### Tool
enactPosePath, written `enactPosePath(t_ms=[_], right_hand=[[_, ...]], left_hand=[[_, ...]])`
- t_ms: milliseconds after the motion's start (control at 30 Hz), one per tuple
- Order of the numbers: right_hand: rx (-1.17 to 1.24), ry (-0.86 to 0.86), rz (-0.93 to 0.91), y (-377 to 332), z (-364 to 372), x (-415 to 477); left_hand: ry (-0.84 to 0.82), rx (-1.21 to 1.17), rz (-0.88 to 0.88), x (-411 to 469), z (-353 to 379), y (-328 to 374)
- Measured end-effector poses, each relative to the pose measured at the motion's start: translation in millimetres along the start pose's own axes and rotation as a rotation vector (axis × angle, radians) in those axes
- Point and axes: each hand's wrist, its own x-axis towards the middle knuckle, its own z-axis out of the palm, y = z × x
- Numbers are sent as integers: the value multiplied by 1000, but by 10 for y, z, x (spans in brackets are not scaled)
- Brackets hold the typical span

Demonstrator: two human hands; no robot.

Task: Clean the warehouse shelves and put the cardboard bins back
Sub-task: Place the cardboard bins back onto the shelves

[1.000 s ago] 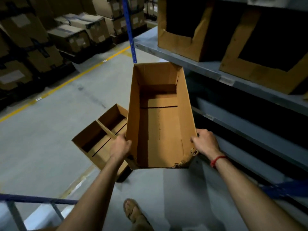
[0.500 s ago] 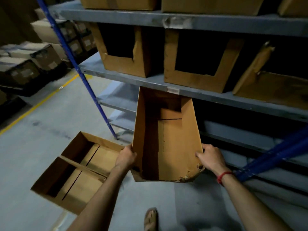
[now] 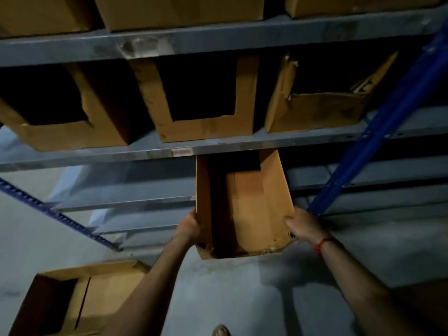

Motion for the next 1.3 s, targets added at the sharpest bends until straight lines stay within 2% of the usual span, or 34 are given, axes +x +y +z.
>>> enactPosePath(t_ms=[133,300,500,633,700,933,1200,1300], right_hand=[[135,75,128,265,-143,64],[137,146,188,598,-362,255],[148,215,174,873,-840,718],[152,245,121,988,-1280,1160],[192,257,86,1017,-1516,1334],[629,178,-9,1093,-1899,1629],[772,195,-111,1056,-1841,1813],[758,219,-110,945,-1836,1904]], left_hand=[[-157,-28,44,71,141,329],[-354,-165,54,202,371,652],[-207,-340,110,501,779,1100],[70,-539,10,696,1121,1489],[152,-596,-15,774,1300,1695],[219,-703,18,809,1765,2051],[272,-664,-19,1123,1681,2207],[287,-652,-49,1284,1618,2291]])
